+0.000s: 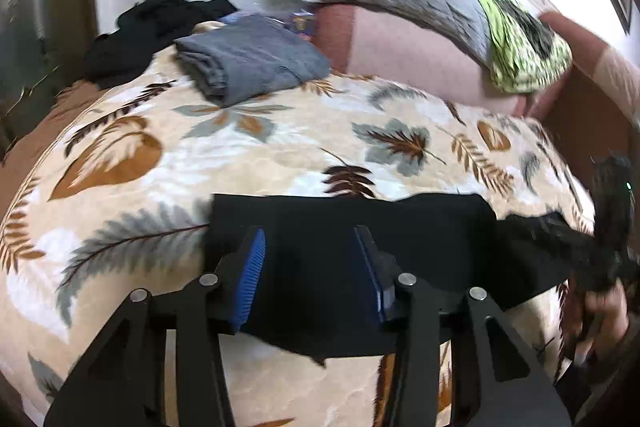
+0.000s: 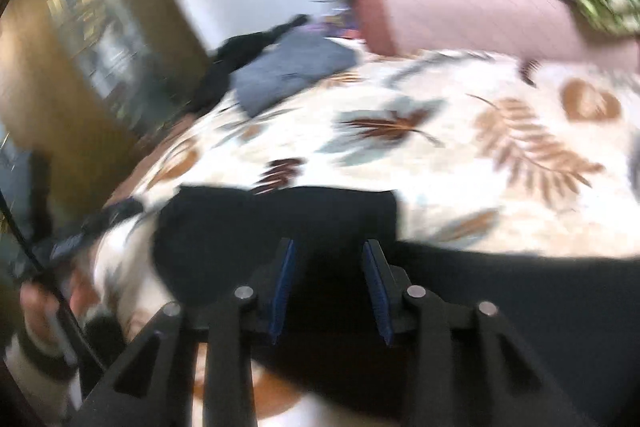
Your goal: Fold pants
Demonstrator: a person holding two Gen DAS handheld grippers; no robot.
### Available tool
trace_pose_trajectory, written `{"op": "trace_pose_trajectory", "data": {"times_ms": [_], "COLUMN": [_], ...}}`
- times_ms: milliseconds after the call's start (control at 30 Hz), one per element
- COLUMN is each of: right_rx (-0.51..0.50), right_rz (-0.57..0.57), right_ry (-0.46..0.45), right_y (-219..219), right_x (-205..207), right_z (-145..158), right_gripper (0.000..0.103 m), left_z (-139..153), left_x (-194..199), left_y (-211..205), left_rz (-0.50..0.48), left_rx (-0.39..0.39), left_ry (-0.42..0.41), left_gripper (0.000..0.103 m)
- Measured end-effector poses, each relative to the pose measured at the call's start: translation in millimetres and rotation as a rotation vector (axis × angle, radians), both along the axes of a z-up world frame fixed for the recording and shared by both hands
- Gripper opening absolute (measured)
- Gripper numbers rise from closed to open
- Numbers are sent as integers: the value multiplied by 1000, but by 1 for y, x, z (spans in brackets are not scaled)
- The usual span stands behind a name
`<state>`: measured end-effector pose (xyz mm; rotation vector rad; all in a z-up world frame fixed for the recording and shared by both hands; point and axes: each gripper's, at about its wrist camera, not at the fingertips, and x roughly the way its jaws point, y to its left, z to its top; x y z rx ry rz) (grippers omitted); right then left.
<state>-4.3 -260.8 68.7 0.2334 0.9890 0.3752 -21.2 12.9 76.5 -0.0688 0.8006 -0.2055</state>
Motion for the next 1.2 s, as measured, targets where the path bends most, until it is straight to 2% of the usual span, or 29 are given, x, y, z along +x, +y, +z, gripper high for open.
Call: {"op": "trace_pose_trajectory", "data": {"times_ms": [100,200,267,300,333,467,567,733,867,900,967,1033,1067,1100,1200], "right_rx": [61,83,61,50,29,24,24,-58,-64,-65,-62,-44,-44,-50,-66], "right_rz": [-26,-6,8,12,9,-31,-70,-71,-73,-70,-72,-77,-82,-89,-104], "right_ry": [35,59,78,82,75,21,25,23,9,1,-11,-16,-18,-19,-20], "right_y": [-8,-4,6,9,10,1,-2,6,7,7,3,-3,-6,-11,-22], "right_x": [19,32,39,40,42,36,40,40,36,34,27,18,13,5,-14], "right_z": [-10,-18,-24,-27,-28,-24,-28,-39,-35,-31,-21,-12,-9,-5,1], "right_gripper": [37,37,29,16,10,9,9,8,9,14,15,20,24,33,35], "left_z": [-9,-19,-25,-28,-30,-39,-45,-54,-53,-51,-47,-43,-40,-37,-25], "left_x": [4,8,10,10,10,13,14,15,16,16,14,12,11,9,3], "left_y": [-16,-24,-24,-24,-23,-19,-16,-14,-13,-13,-15,-17,-18,-19,-29], "left_rz": [-21,-26,-18,-13,-9,9,13,10,14,16,25,31,30,27,-7], "left_rx": [34,39,40,40,41,46,32,28,17,15,16,12,-2,-25,-104], "left_ry": [15,41,56,61,65,82,93,84,97,98,100,103,102,100,78], "left_gripper": [43,43,43,43,43,43,43,44,44,44,44,50,60,69,78]}}
